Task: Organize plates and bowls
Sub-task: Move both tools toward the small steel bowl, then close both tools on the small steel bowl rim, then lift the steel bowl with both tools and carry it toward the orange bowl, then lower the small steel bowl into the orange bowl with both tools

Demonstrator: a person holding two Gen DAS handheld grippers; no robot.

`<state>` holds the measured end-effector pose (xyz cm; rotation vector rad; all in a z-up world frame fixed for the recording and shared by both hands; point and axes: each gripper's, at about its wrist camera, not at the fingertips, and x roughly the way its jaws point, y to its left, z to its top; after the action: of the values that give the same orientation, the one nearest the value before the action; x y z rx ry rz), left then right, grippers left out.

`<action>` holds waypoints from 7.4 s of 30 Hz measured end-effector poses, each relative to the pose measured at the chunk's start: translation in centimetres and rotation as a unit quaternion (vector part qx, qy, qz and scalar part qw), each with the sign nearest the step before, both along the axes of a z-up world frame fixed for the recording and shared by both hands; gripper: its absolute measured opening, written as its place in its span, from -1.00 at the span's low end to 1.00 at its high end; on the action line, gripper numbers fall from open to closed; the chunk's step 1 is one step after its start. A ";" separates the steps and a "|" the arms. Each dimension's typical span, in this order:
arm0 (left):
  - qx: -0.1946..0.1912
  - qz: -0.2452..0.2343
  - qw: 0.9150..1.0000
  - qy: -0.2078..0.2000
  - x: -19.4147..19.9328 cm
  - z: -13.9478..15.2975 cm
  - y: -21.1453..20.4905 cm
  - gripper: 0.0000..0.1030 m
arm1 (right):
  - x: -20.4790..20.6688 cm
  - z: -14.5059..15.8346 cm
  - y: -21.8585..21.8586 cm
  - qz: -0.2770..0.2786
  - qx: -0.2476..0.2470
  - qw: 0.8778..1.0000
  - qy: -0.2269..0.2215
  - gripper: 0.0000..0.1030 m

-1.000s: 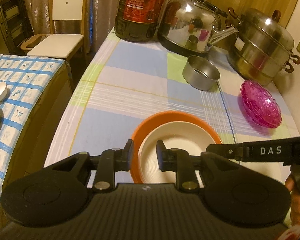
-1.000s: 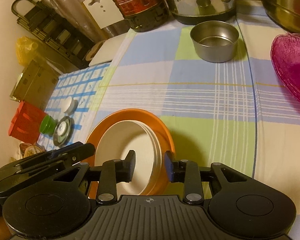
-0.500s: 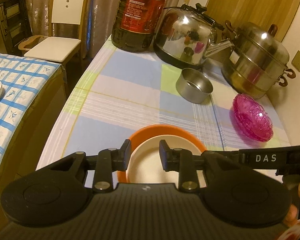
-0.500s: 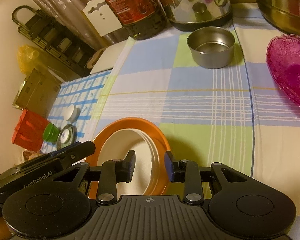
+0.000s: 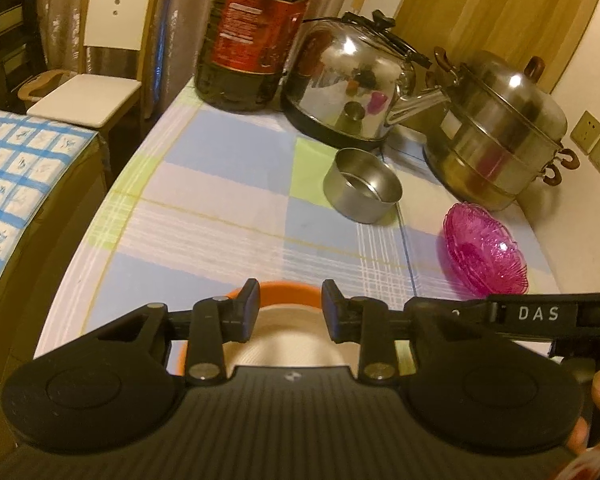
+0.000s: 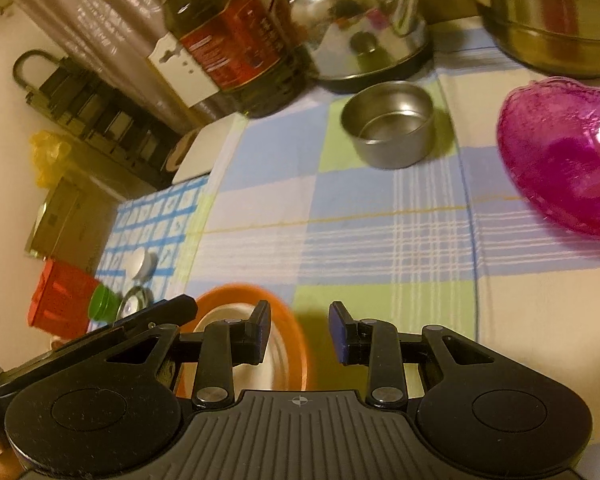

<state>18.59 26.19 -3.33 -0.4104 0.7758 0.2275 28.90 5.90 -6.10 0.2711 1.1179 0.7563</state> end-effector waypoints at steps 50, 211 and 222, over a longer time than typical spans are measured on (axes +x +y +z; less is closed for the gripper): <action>0.012 0.002 1.000 0.009 19.0 -1.8 -0.2 -0.31 | 15.5 -3.3 -1.0 -0.091 -0.039 0.992 -0.074 -0.36; 0.013 0.080 0.997 0.008 -8.1 2.9 -4.5 -0.86 | -5.8 5.0 0.0 0.054 -0.031 0.991 -0.117 -0.82; 0.010 0.101 0.994 0.034 -9.7 1.3 -2.8 -0.86 | -6.9 2.7 2.5 0.089 -0.049 0.991 -0.087 -0.81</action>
<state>8.92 23.42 -2.07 -0.4650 0.7979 0.4406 21.99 8.42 -3.38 0.0225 1.0190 0.8632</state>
